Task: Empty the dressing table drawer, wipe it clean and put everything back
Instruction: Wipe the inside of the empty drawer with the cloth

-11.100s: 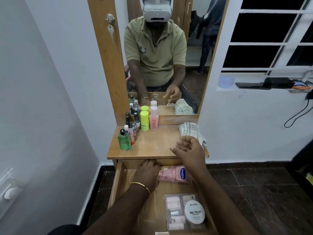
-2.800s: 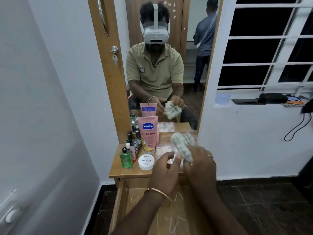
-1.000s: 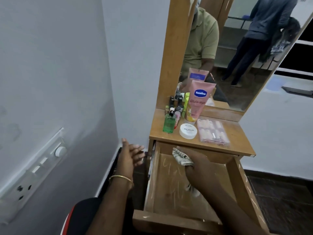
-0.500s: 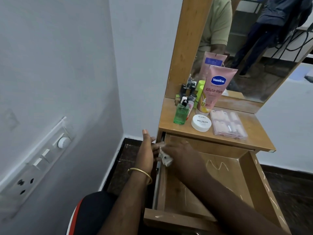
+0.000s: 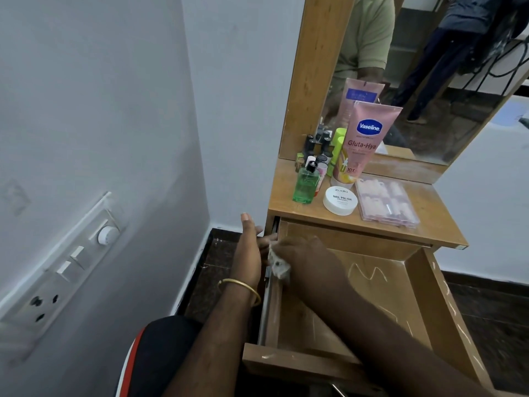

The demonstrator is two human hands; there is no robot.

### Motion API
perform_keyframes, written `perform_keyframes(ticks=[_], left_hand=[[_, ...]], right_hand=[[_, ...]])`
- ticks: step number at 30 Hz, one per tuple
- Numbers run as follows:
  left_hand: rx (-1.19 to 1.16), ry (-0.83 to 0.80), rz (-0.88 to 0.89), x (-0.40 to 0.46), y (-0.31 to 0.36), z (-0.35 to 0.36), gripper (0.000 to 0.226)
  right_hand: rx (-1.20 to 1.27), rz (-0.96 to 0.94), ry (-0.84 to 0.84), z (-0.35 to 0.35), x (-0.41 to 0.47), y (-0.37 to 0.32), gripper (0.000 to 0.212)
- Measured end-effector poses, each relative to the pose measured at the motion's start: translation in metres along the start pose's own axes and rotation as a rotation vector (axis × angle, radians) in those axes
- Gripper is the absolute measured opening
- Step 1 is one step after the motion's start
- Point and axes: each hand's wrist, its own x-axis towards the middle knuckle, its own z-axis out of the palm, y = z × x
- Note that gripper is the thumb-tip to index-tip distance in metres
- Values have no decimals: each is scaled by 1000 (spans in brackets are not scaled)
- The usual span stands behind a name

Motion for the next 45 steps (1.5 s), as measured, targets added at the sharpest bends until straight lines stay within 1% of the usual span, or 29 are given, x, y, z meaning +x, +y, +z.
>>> perform_keyframes(ticks=[3, 5, 9, 11, 13, 15, 16, 19, 21, 23, 25, 27, 29, 32, 35, 38, 40, 42, 44, 45], left_hand=[[2, -19, -15, 0, 0, 0, 81], [12, -19, -16, 0, 0, 0, 81], [5, -14, 1, -6, -1, 0, 82], [35, 3, 33, -8, -2, 1, 87], [71, 22, 61, -10, -2, 2, 88], [63, 23, 48, -12, -1, 1, 85], [46, 22, 33, -13, -1, -1, 86], [29, 16, -13, -19, 2, -6, 91], [57, 16, -24, -24, 0, -8, 88], [74, 24, -21, -29, -2, -10, 81], [67, 27, -27, -32, -5, -12, 74], [85, 29, -22, -33, -9, -12, 71], [109, 41, -12, -35, -10, -12, 74], [112, 46, -9, -34, -10, -13, 78], [102, 42, -7, -30, -11, -14, 78], [90, 45, -6, -27, -12, -13, 83], [94, 45, 0, -27, -14, -12, 85], [81, 34, 1, -26, -15, -11, 86], [72, 35, 2, -25, -17, -11, 86], [63, 42, -1, -25, -16, -11, 86]], right_hand=[[62, -73, -98, -6, -32, -10, 50], [86, -78, -115, -5, -39, -7, 51], [68, -11, -41, 2, -8, 9, 47], [35, 21, 6, 1, 11, 14, 40], [-8, 21, 25, -3, 18, 13, 31], [-32, -25, 14, -5, 12, 10, 30], [-28, -58, -24, -6, 3, 7, 32], [50, -152, -230, -9, -33, -6, 37], [131, -218, -349, -15, -52, -11, 31], [147, -247, -386, -21, -55, -10, 28], [100, -213, -336, -22, -45, -6, 30], [13, -175, -217, -21, -28, 1, 32], [-13, -143, -132, -19, -15, 6, 35], [-44, -135, -105, -15, -15, 7, 38], [-39, -246, -186, -9, -34, 0, 44], [18, -374, -265, -7, -54, -1, 34], [49, -399, -293, -10, -59, 0, 29], [59, -417, -358, -14, -59, 1, 28], [135, -431, -400, -18, -55, 3, 32], [178, -435, -406, -20, -52, 3, 37]])
